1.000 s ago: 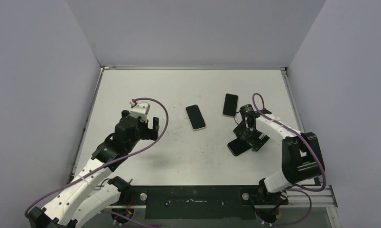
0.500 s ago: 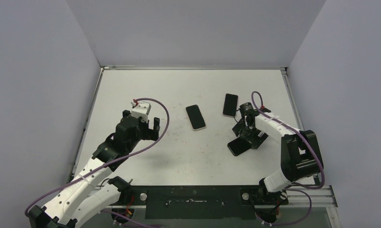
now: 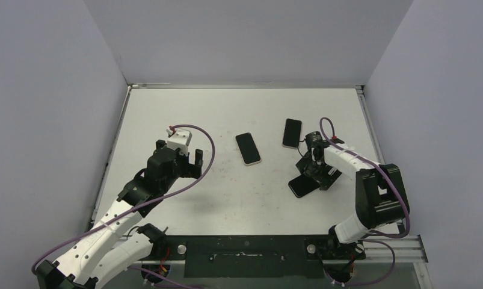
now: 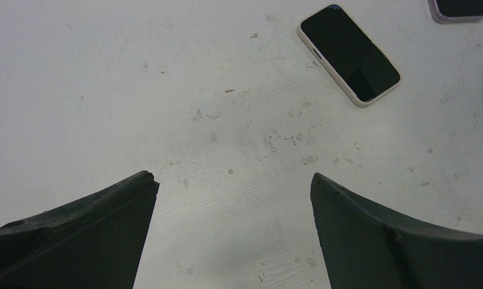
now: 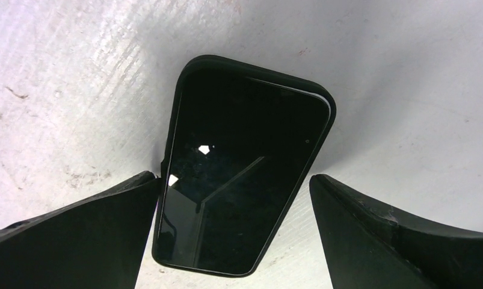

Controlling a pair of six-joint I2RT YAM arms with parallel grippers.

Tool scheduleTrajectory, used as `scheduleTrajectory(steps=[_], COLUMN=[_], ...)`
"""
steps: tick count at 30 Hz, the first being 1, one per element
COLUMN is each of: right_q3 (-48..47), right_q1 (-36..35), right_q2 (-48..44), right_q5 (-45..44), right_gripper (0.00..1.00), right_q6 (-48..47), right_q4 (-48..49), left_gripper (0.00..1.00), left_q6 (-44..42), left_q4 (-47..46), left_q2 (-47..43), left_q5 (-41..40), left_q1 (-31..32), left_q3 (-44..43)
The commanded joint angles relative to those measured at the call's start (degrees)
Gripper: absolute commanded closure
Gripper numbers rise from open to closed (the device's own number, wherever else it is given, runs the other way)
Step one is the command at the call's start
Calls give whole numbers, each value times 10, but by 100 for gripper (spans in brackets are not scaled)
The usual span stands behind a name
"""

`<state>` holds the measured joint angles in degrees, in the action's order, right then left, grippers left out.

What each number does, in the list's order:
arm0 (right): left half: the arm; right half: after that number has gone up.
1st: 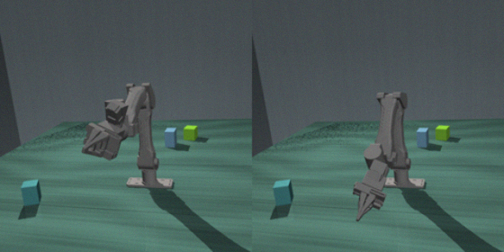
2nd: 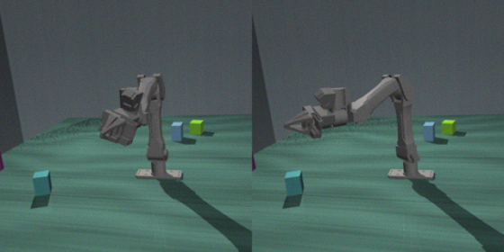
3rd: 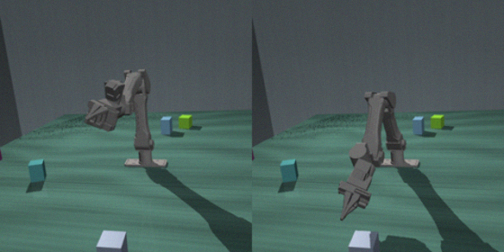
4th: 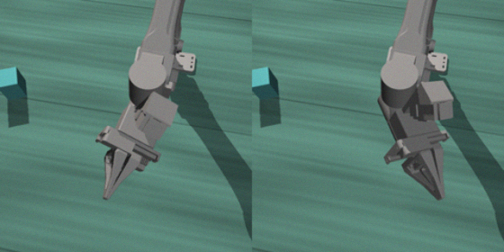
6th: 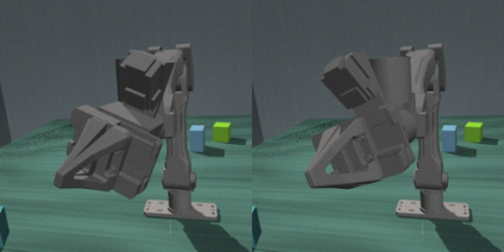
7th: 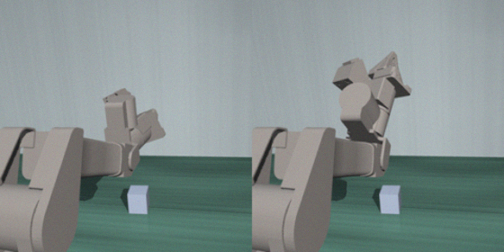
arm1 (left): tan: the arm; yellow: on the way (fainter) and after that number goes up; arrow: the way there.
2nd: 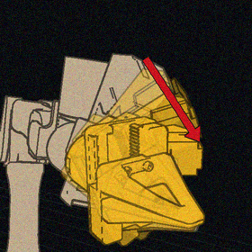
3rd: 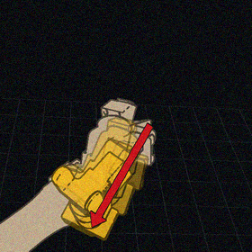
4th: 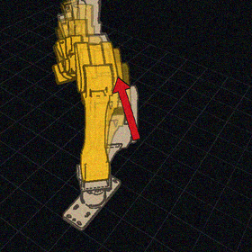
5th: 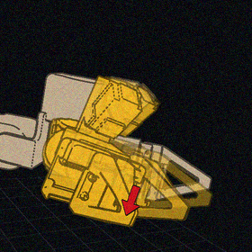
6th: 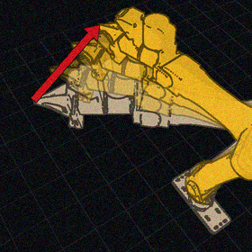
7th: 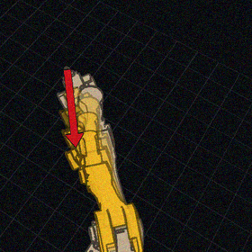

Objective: Take the phone out of the phone case
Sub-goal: Pick up the phone at the center of the board.

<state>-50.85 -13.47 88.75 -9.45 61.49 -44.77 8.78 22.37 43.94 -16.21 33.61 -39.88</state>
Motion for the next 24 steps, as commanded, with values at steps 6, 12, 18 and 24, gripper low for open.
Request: scheduleTrajectory(steps=[6,12,18,24], right_q3=[27,31,-8,-20], right_q1=[1,-16,-84,-154], right_q2=[35,27,13,-17], right_q5=[15,54,52,77], right_gripper=[0,22,55,81], right_q6=[-48,-100,-188,-300], right_q4=[48,88,120,222], left_gripper=[3,3,3,3], left_q6=[9,36,66,153], left_q4=[-48,-61,-82,-131], left_q2=[7,26,47,87], left_q5=[30,63,142,199], left_q1=[2,1,1,1], left_q3=[9,10,-7,-10])
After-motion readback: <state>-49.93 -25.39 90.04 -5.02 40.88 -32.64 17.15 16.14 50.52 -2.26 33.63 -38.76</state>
